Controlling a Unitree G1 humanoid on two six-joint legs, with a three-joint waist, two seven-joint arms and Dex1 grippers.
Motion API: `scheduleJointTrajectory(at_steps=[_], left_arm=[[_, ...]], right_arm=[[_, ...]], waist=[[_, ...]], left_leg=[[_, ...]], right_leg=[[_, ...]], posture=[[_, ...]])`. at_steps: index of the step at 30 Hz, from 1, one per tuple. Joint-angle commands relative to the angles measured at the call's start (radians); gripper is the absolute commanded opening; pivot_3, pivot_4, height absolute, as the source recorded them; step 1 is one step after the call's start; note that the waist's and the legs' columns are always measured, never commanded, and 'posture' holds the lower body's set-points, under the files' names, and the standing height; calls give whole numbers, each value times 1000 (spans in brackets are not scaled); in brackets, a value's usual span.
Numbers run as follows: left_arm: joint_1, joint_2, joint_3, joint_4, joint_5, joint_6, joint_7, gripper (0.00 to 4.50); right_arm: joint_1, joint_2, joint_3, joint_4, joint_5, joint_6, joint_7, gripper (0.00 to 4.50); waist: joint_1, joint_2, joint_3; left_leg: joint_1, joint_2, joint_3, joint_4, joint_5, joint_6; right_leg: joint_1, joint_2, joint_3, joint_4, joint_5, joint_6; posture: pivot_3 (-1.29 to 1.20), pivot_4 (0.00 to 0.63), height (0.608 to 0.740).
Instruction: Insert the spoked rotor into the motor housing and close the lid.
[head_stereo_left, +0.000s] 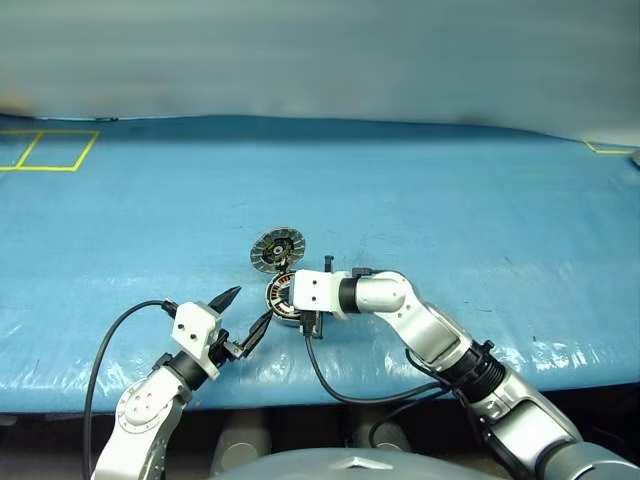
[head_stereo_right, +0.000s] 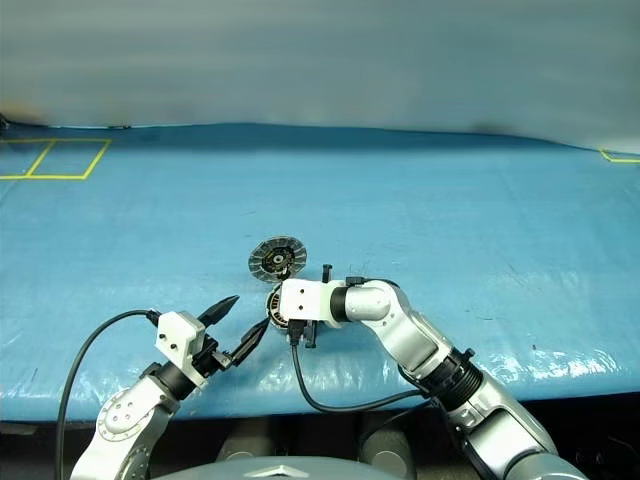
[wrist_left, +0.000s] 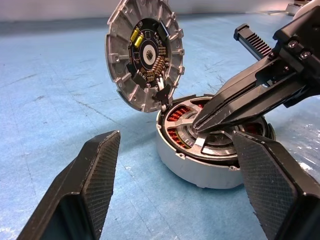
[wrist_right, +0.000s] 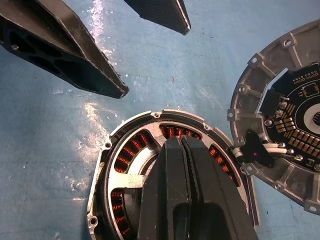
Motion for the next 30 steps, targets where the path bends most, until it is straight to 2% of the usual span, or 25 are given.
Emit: scheduleJointTrajectory(at_steps=[1, 5, 7, 10, 12, 16, 20, 24, 27, 30], left_arm=[[-7, -7, -5, 12, -4, -25, -10, 3831], [-20, -5, -11, 20, -1, -28, -18, 3831], [-24, -5, -12, 22, -1, -28, -19, 3831], [-30, -6, -13, 26, 0, -28, -22, 3831], [-35, -6, -12, 29, -2, -28, -25, 3831], [-42, -8, -14, 29, 2, -26, -25, 3831], [-40, -8, -17, 25, 4, -25, -25, 3831], [-35, -8, -18, 19, 3, -24, -22, 3831], [-31, -8, -19, 15, 4, -24, -22, 3831], [-27, -10, -5, 8, -2, -27, -14, 3831]], right_arm=[[44, -15, -9, 32, 41, 113, 57, 18], [68, 98, -198, 22, 276, 337, 45, 18], [57, 128, -254, 53, 287, 413, -18, 18], [69, 61, -182, 38, 231, 392, -3, 18], [71, -16, -56, 40, 108, 295, -8, 18], [87, -18, -36, 14, 132, 260, 8, 18], [75, -31, -20, 49, 72, 199, -19, 18], [94, -11, -81, -7, 158, 145, 18, 18], [103, 67, -219, -57, 328, 166, 35, 18], [105, 71, -291, -150, 452, 227, 78, 18]], waist=[[1, 0, 0], [1, -3, -2], [-1, -2, -2], [-1, -1, -2], [0, 1, -3], [1, 3, -10], [-1, 3, -11], [0, 3, -11], [0, 2, -9], [-1, 2, -3]], left_leg=[[0, 2, 0, 0, 0, 0], [-1, 2, -1, -1, 0, 1], [-3, 2, -1, -2, -1, 0], [-2, 2, 0, -2, -1, 0], [-2, 1, 0, -2, -1, 1], [-2, -1, -1, -3, -1, 1], [-1, -1, 0, -3, -1, 1], [0, -1, 0, -3, -1, 1], [-2, 0, -1, -3, -1, 1], [-5, -1, 0, -3, -1, 1]], right_leg=[[0, -1, 0, 0, 0, 0], [-1, -1, 0, -1, 0, -1], [-2, -1, 0, -1, 0, -1], [-2, -1, 0, -1, 0, -1], [-2, -1, 0, -2, 0, -1], [-1, -2, 0, -2, 0, 0], [-1, -1, 0, -2, 0, 0], [-1, -1, 0, -1, 0, 0], [-2, -1, 0, -2, 0, 0], [-3, 0, 1, -2, 0, 0]], posture=[[0, 150, 740], [0, 150, 740], [0, 150, 740], [0, 150, 740], [0, 150, 740], [0, 150, 740], [0, 150, 740], [0, 150, 740], [0, 150, 740], [0, 150, 740]])
